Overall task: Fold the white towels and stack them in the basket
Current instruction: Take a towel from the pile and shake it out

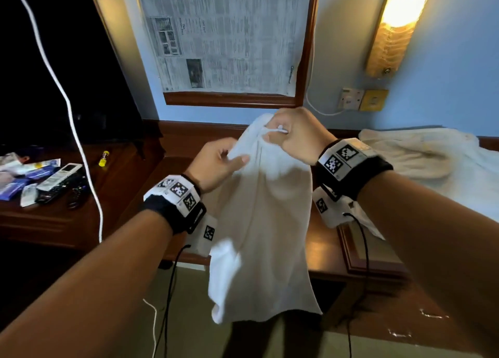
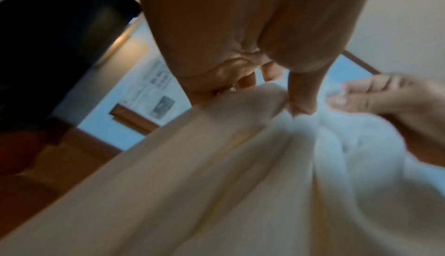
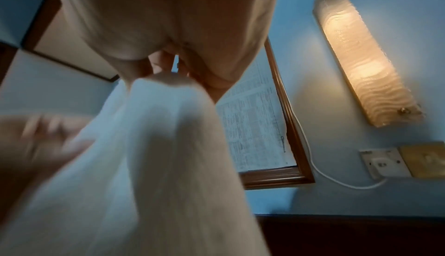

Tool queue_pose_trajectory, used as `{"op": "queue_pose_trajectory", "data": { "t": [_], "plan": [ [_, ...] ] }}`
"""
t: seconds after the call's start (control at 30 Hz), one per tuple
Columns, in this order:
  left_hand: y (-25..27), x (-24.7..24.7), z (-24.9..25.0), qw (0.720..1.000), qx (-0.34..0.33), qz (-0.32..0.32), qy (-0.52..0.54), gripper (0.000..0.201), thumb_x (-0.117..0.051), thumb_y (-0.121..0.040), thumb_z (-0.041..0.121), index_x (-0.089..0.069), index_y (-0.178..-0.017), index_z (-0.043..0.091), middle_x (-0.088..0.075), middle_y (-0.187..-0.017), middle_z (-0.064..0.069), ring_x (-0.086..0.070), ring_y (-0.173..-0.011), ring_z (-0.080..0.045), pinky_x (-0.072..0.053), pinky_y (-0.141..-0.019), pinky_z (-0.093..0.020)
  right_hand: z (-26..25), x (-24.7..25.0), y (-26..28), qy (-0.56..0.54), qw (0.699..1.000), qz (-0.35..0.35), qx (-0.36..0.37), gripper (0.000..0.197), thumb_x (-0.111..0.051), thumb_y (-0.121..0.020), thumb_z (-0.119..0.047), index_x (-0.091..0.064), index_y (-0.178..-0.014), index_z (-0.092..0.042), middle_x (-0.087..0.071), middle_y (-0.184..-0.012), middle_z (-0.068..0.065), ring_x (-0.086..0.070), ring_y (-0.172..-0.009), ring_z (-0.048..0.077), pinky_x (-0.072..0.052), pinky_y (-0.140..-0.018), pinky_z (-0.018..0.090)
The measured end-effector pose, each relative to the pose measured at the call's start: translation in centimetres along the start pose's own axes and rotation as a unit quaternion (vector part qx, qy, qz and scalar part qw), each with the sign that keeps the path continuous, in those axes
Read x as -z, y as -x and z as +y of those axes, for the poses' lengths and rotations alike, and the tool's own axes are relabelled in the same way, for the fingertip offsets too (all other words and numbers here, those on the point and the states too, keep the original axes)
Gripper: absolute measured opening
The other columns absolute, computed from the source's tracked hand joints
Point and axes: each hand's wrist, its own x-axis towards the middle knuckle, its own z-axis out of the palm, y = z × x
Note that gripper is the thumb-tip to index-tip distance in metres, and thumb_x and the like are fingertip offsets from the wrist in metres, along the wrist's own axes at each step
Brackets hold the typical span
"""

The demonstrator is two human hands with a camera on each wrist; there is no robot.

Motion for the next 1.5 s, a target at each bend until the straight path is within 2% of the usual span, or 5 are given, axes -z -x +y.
{"op": "queue_pose_trajectory", "data": {
  "t": [0.47,0.77,1.07,1.27,1.5],
  "plan": [
    [8.7,8.6,-13.3,0.938,0.238,0.030,-0.249,0.010,-0.066,-0.083,0.008,-0.067,-0.083,0.018,-0.065,-0.080,-0.003,-0.059,-0.079,-0.028,-0.041,-0.065,-0.031,0.2,-1.0,-1.8,0.087,0.943,0.215,-0.240,0.027,-0.055,-0.089,-0.027,-0.076,-0.100,-0.013,-0.073,-0.095,0.014,-0.066,-0.092,0.035,-0.052,-0.078,0.036],
    [7.7,14.5,-11.4,0.973,-0.035,0.022,-0.229,0.036,-0.053,-0.078,-0.013,-0.064,-0.083,0.020,-0.051,-0.097,0.002,-0.053,-0.083,-0.021,-0.044,-0.077,-0.033,0.9,-3.6,4.0,0.132,0.860,0.147,-0.470,0.021,-0.050,-0.087,-0.017,-0.070,-0.086,-0.009,-0.067,-0.100,0.014,-0.058,-0.109,0.040,-0.050,-0.093,0.036],
    [7.6,14.8,-12.0,0.770,0.077,-0.165,-0.611,0.073,-0.018,-0.082,0.088,-0.057,-0.076,0.027,-0.056,-0.075,0.010,-0.055,-0.078,-0.018,-0.042,-0.076,-0.037,0.8,-5.4,5.8,0.162,0.867,0.112,-0.458,0.027,-0.051,-0.091,-0.013,-0.075,-0.103,-0.013,-0.068,-0.109,0.021,-0.060,-0.102,0.042,-0.048,-0.082,0.036],
    [6.9,14.4,-14.6,0.943,0.118,0.139,-0.278,0.034,-0.065,-0.093,0.042,-0.050,-0.077,0.015,-0.058,-0.074,-0.006,-0.058,-0.075,-0.036,-0.043,-0.063,-0.038,1.8,-6.0,7.5,0.146,0.872,0.091,-0.458,0.027,-0.055,-0.094,-0.018,-0.073,-0.114,-0.015,-0.067,-0.116,0.021,-0.061,-0.106,0.042,-0.048,-0.088,0.038],
    [5.3,15.3,-16.7,0.930,0.188,0.239,-0.206,0.027,-0.056,-0.096,0.017,-0.071,-0.113,0.002,-0.071,-0.101,-0.023,-0.065,-0.097,-0.039,-0.047,-0.081,-0.041,3.8,-8.6,11.5,0.080,0.911,0.039,-0.404,0.022,-0.064,-0.093,-0.017,-0.074,-0.104,-0.002,-0.068,-0.105,0.023,-0.062,-0.101,0.039,-0.047,-0.085,0.038]
  ]
}}
